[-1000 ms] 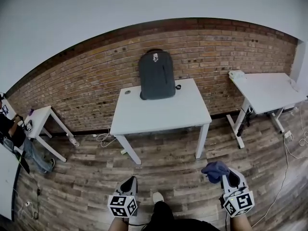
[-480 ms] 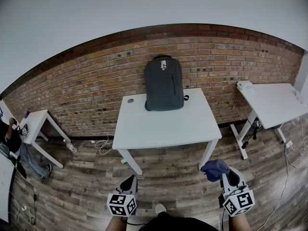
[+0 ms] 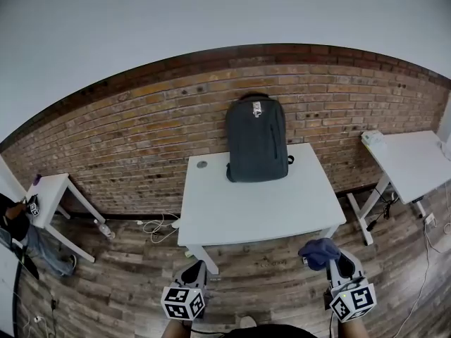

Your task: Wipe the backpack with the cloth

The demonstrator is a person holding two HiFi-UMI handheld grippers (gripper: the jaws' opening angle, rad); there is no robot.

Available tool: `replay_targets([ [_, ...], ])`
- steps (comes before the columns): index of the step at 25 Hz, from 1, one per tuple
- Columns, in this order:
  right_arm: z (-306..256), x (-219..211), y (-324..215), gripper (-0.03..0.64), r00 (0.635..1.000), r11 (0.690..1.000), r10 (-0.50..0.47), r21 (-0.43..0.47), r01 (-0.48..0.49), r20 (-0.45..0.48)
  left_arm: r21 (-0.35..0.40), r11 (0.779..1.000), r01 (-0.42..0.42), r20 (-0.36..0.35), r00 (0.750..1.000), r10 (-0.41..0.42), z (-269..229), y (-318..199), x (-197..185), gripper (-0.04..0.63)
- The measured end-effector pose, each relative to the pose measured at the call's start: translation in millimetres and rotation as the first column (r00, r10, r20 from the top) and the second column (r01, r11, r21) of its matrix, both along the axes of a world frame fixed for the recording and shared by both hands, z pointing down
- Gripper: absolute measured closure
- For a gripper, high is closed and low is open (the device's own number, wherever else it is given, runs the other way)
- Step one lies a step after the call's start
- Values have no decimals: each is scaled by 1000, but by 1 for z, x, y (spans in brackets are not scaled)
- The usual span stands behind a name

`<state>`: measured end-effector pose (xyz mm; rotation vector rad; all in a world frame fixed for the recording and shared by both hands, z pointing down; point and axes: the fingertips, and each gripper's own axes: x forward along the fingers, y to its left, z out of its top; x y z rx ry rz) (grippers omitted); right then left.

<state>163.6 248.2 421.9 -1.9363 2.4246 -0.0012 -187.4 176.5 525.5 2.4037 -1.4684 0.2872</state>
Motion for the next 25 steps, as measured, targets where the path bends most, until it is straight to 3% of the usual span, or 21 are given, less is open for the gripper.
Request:
replay_targets([
  [7, 7, -32, -36, 577, 999, 999, 27, -22, -27, -20, 8, 999, -46, 13, 999, 46, 7, -41, -21, 598],
  [14, -4, -60, -70, 577, 999, 1000, 23, 15, -22, -47, -12, 1000, -17, 9, 1000, 17, 16, -66, -56, 598],
  [25, -11, -55, -100, 577, 997, 1000, 12, 16, -11, -80, 31, 999, -40, 14, 999, 40, 4, -85, -44, 598],
])
